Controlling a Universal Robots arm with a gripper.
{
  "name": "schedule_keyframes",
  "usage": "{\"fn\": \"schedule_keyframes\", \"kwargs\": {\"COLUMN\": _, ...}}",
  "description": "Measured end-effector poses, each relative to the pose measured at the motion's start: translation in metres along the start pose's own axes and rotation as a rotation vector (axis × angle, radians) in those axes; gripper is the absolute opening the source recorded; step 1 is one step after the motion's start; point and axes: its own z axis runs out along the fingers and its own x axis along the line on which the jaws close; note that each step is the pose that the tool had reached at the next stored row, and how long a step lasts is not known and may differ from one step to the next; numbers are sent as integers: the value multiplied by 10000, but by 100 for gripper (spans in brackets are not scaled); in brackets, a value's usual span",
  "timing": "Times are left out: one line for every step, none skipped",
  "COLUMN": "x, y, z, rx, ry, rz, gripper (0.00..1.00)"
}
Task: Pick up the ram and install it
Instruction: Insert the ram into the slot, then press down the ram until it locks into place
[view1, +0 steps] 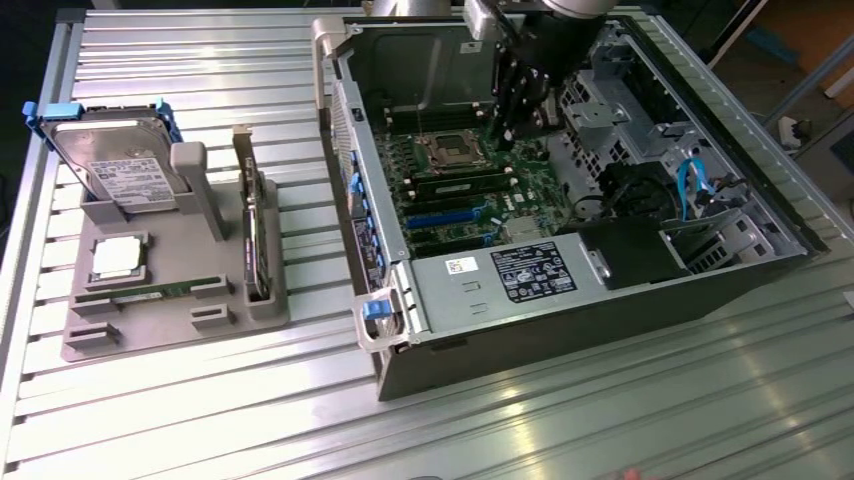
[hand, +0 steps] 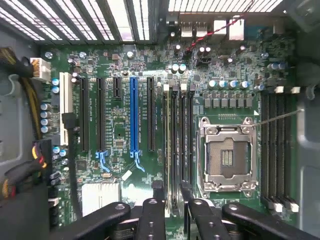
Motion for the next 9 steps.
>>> {"fn": "schedule_keyframes", "kwargs": {"x": -4, "y": 4, "z": -155, "rx": 0, "ry": 18, "rz": 0, "gripper": 26}}
{"fn": "schedule_keyframes", "kwargs": {"x": -8, "y": 8, "z": -309, "rx": 0, "ry": 34, "rz": 1, "gripper": 26}}
{"fn": "schedule_keyframes", "kwargs": {"x": -8, "y": 8, "z": -310, "rx": 1, "ry": 33, "rz": 1, "gripper": 26}}
{"fn": "schedule_keyframes", "kwargs": {"x": -8, "y": 8, "z": -310, "rx": 1, "ry": 33, "rz": 1, "gripper": 26}}
{"fn": "schedule_keyframes", "kwargs": {"x": -8, "y": 8, "z": -310, "rx": 1, "ry": 33, "rz": 1, "gripper": 26}}
{"fn": "schedule_keyframes", "kwargs": {"x": -8, "y": 8, "z": -310, "rx": 0, "ry": 34, "rz": 1, "gripper": 26}}
{"fn": "schedule_keyframes", "kwargs": {"x": -8, "y": 8, "z": -310, "rx": 1, "ry": 34, "rz": 1, "gripper": 26}}
{"fn": "schedule_keyframes", "kwargs": {"x": -8, "y": 8, "z": -310, "rx": 0, "ry": 33, "rz": 1, "gripper": 26}}
{"fn": "schedule_keyframes", "kwargs": {"x": -8, "y": 8, "z": -310, "rx": 1, "ry": 33, "rz": 1, "gripper": 26}}
